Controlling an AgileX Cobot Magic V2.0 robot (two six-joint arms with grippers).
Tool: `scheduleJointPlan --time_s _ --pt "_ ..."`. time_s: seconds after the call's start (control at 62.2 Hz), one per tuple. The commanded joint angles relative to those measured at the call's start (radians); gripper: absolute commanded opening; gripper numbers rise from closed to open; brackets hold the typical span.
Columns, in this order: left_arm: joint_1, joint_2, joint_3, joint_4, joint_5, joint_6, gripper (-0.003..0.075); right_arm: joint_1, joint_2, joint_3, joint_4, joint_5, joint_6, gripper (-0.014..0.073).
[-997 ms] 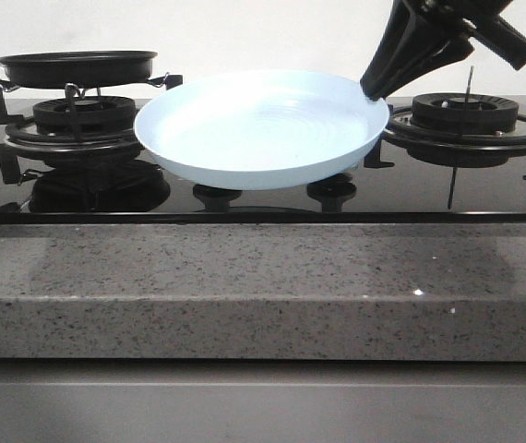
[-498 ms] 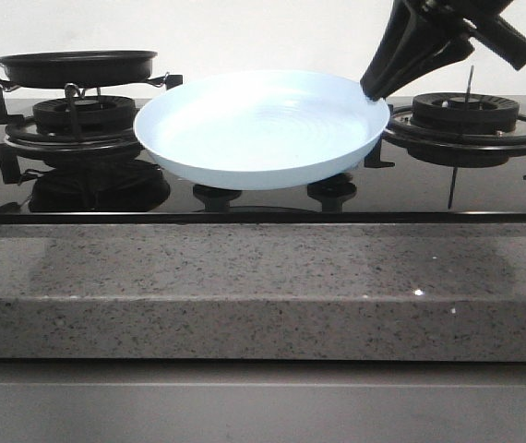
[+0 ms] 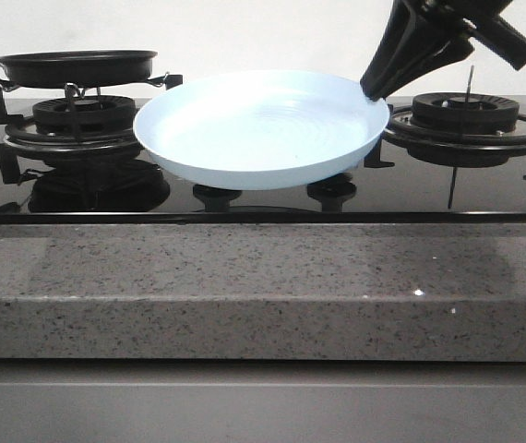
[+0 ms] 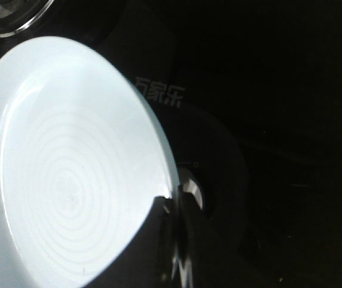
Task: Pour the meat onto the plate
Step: 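Hold the plate raised while the left gripper grasps the pan's green handle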
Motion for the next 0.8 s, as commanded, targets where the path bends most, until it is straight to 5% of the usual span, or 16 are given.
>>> scheduleJointPlan --time_s 0.0,0.321,0.627,0.788 --pt "0.004 -0.004 -0.069 -0.072 0.013 0.004 0.0689 0.000 -0.051 -0.023 0.045 -0.022 -0.012 -0.0051" --pt "0.004 0.052 -0.093 -0.112 -0.007 0.003 0.0660 0.000 -0.051 -0.023 0.045 -0.022 -0.012 -0.0051" --pt "0.004 0.066 -0.093 -0.144 -0.024 0.004 0.0277 0.000 -0.051 -0.023 0.045 -0.022 -0.012 -0.0051" --pt "0.004 0.066 -0.093 -0.144 -0.032 0.004 0.0197 0.000 -0.051 -0.023 0.045 -0.022 -0.012 -0.0051"
